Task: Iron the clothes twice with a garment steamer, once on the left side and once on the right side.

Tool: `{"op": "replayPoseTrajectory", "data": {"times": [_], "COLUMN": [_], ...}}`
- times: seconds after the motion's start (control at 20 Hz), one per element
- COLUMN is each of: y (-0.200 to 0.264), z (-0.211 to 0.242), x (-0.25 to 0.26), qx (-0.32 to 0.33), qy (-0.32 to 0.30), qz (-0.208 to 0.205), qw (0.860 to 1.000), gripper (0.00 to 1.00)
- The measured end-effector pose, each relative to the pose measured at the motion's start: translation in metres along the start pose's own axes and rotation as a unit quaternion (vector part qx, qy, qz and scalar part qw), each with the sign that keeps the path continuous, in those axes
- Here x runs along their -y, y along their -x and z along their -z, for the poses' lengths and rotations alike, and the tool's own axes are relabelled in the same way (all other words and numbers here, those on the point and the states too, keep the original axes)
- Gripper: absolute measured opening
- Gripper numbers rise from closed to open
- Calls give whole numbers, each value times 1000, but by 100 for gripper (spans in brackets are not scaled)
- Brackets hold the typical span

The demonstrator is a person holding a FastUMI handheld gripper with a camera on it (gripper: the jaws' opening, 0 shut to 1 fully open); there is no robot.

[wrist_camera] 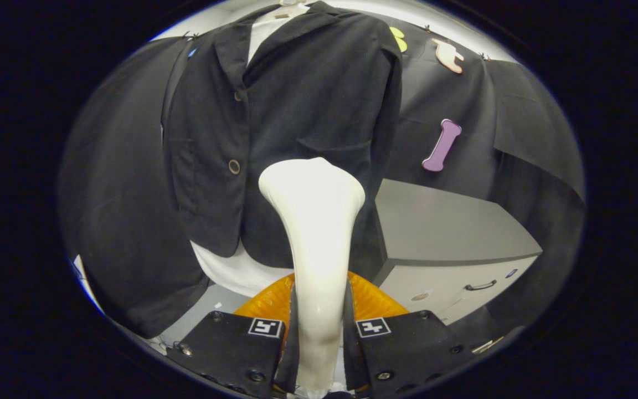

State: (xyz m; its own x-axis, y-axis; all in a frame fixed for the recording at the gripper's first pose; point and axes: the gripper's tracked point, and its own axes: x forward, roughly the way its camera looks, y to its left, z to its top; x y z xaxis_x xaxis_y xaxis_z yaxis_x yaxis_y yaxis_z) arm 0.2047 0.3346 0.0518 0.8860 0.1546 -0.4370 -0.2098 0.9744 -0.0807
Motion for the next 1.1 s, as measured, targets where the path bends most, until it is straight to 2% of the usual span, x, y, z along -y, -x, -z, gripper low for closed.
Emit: {"op": "replayPoseTrajectory", "data": {"times": [0.65,0.85,1.1], "y": [-50,-50,-25], "z": [100,99,57], "x": [-18,-17,-15], "qx": [-96,-96,-63], "qy": [7,5,4], "qz": [-23,-24,-24], "qw": [995,995,998], "gripper": [35,35,35]}}
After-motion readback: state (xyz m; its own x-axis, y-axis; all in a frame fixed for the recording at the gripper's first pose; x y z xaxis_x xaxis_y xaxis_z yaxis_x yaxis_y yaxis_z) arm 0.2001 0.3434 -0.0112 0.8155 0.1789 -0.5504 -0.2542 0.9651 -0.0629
